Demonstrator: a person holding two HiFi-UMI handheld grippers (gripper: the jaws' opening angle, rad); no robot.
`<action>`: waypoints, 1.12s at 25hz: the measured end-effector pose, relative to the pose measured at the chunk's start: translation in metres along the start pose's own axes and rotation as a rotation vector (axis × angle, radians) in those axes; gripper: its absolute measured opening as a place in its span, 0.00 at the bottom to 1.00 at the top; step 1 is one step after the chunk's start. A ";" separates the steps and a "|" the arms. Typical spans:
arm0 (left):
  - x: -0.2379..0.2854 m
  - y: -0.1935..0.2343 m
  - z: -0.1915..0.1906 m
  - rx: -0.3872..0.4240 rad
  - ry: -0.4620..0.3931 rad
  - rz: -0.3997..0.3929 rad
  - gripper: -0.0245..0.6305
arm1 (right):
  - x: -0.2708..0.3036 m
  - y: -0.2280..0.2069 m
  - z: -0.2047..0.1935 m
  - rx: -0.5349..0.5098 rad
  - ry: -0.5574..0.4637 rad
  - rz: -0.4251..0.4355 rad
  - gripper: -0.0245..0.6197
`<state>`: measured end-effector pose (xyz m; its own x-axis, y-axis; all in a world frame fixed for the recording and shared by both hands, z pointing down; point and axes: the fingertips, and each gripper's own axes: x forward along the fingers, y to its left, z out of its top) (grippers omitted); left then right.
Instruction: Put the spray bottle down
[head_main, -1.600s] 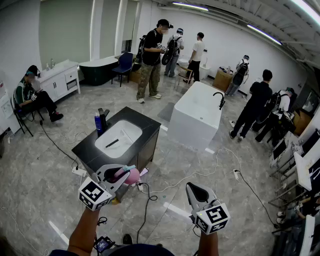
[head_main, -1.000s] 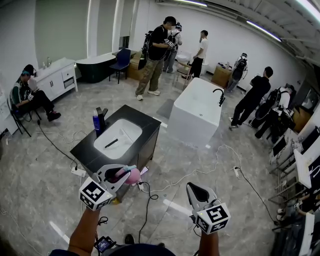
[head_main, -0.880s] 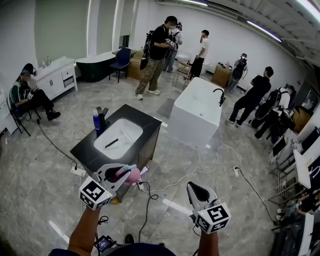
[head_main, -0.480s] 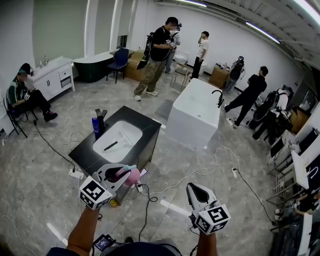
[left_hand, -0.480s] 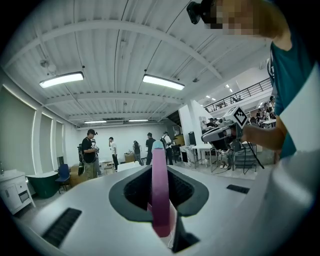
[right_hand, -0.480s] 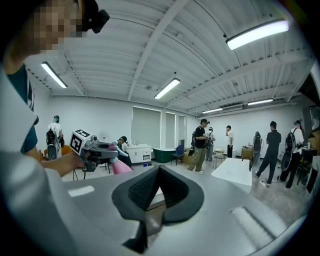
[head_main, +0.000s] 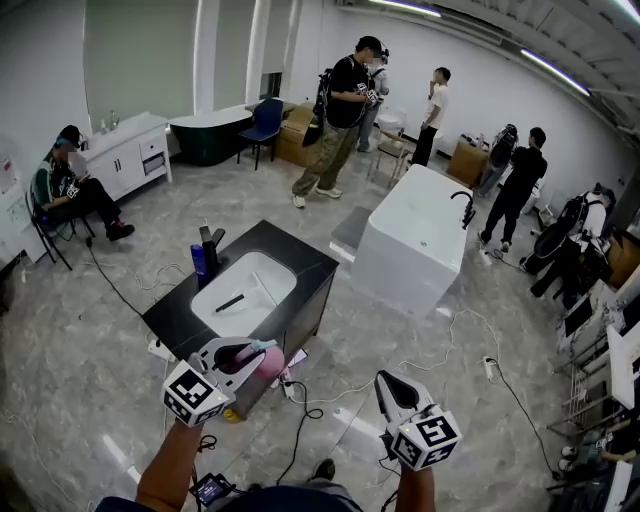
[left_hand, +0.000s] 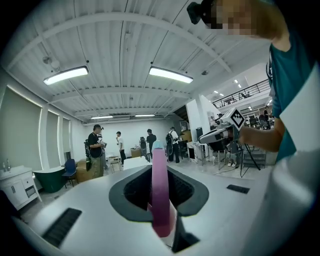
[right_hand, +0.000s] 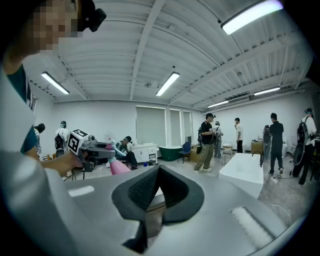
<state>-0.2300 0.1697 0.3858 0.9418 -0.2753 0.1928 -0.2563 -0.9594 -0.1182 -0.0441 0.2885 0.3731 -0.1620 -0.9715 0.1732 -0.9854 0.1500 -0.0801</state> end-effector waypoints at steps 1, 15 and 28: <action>0.013 0.002 0.002 -0.006 0.003 0.010 0.13 | 0.007 -0.013 0.002 0.000 0.000 0.016 0.05; 0.151 0.028 0.013 -0.048 0.060 0.148 0.13 | 0.084 -0.173 0.004 0.039 0.041 0.173 0.05; 0.213 0.100 0.012 -0.059 0.084 0.103 0.13 | 0.154 -0.225 0.004 0.104 0.069 0.143 0.05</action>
<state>-0.0523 0.0160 0.4039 0.8888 -0.3744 0.2642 -0.3654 -0.9270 -0.0844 0.1531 0.1045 0.4139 -0.3070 -0.9260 0.2195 -0.9419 0.2627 -0.2091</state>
